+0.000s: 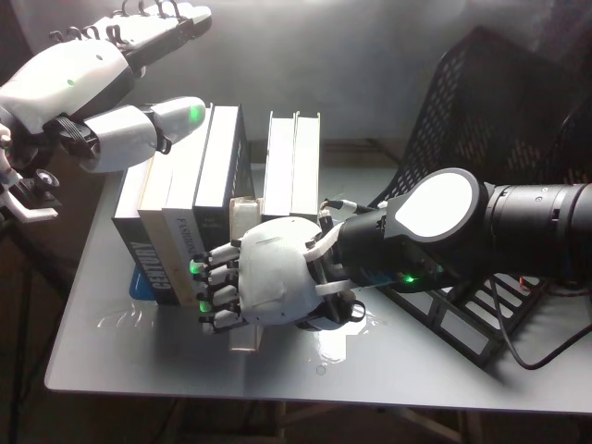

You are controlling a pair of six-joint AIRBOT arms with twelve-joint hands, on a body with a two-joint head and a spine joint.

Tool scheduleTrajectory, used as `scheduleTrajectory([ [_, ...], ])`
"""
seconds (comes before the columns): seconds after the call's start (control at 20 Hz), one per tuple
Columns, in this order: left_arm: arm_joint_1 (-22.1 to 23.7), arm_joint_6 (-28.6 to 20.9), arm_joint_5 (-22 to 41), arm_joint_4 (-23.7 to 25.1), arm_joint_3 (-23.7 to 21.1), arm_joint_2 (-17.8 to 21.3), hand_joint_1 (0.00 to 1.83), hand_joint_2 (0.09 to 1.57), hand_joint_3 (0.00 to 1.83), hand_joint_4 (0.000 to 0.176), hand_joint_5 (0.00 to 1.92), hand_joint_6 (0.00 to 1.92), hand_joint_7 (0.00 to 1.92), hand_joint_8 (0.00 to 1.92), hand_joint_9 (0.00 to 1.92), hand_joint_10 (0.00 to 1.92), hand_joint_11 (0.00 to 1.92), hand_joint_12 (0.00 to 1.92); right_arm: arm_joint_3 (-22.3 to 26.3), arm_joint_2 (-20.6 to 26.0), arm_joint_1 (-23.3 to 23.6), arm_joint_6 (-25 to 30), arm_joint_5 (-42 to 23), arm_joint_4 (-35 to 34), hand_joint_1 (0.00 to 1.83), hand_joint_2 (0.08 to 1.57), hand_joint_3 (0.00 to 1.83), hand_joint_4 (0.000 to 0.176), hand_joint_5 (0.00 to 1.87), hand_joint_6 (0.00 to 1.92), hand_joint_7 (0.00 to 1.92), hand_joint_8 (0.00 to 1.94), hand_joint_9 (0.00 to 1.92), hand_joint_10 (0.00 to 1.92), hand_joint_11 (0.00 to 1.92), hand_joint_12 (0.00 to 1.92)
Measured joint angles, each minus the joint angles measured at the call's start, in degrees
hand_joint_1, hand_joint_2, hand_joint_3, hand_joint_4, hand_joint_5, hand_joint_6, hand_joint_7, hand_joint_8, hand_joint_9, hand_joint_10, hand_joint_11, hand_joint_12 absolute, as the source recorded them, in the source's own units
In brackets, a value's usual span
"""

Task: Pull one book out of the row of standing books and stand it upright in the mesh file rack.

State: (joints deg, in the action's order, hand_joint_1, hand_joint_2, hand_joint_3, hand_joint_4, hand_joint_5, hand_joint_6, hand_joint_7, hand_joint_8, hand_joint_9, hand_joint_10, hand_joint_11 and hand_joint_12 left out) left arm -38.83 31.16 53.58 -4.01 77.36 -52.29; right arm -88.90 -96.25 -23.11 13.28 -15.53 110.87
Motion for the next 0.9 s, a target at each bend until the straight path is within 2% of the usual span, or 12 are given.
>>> scheduleTrajectory([
  [0.3,-0.02,0.00,0.02,-0.02,0.00,0.00,0.18,1.45,0.00,0.000,0.10,0.01,0.06,0.00,0.00,0.07,0.00,1.92,-0.42,-0.07,0.00,0.92,-0.33,0.81,1.13,1.22,0.00,0.000,0.16,0.12,0.16,0.00,0.00,0.22,0.00,0.00],
  [0.5,0.00,-0.13,0.02,0.00,0.11,-0.04,0.21,1.44,0.00,0.000,0.11,0.01,0.08,0.00,0.00,0.09,0.00,1.91,-0.09,-0.07,0.00,1.31,-0.33,1.53,1.13,1.22,0.00,0.000,0.16,0.12,0.16,0.00,0.00,0.22,0.00,0.00],
  [0.6,0.98,-1.05,-0.55,0.76,2.14,-1.55,0.26,1.42,0.00,0.000,0.12,0.01,0.10,0.01,0.00,0.14,0.00,1.82,-0.79,0.00,0.00,1.75,-0.79,0.94,1.13,1.22,0.00,0.000,0.16,0.12,0.16,0.00,0.00,0.22,0.00,0.00],
  [0.7,3.52,-2.32,-2.71,2.16,3.96,-3.58,0.37,1.39,0.00,0.000,0.13,0.01,0.08,0.00,0.00,0.10,0.00,1.83,-0.76,0.15,0.02,1.79,-0.70,0.74,1.13,1.22,0.00,0.000,0.16,0.12,0.16,0.00,0.00,0.22,0.00,0.00],
  [0.8,4.79,-2.93,-2.71,5.20,4.24,-4.15,0.31,1.39,0.00,0.000,0.09,0.00,0.03,0.00,0.00,0.01,0.00,1.83,-0.48,0.13,0.00,1.79,-0.87,0.98,1.13,1.22,0.00,0.000,0.16,0.12,0.16,0.00,0.00,0.22,0.00,0.00],
  [0.85,4.94,-2.97,-2.82,5.73,4.28,-4.39,0.26,1.40,0.00,0.005,0.05,0.00,0.01,0.00,0.00,0.00,0.00,1.83,-0.48,0.13,0.00,1.77,-1.05,0.98,1.13,1.22,0.00,0.000,0.16,0.12,0.16,0.00,0.00,0.22,0.00,0.00],
  [0.9,5.16,-2.95,-3.17,6.08,4.50,-4.59,0.20,1.41,0.00,0.003,0.03,0.00,0.00,0.00,0.00,0.00,0.00,1.84,-0.50,0.13,0.00,1.77,-1.16,0.98,1.13,1.22,0.00,0.000,0.16,0.12,0.16,0.00,0.00,0.22,0.00,0.00],
])
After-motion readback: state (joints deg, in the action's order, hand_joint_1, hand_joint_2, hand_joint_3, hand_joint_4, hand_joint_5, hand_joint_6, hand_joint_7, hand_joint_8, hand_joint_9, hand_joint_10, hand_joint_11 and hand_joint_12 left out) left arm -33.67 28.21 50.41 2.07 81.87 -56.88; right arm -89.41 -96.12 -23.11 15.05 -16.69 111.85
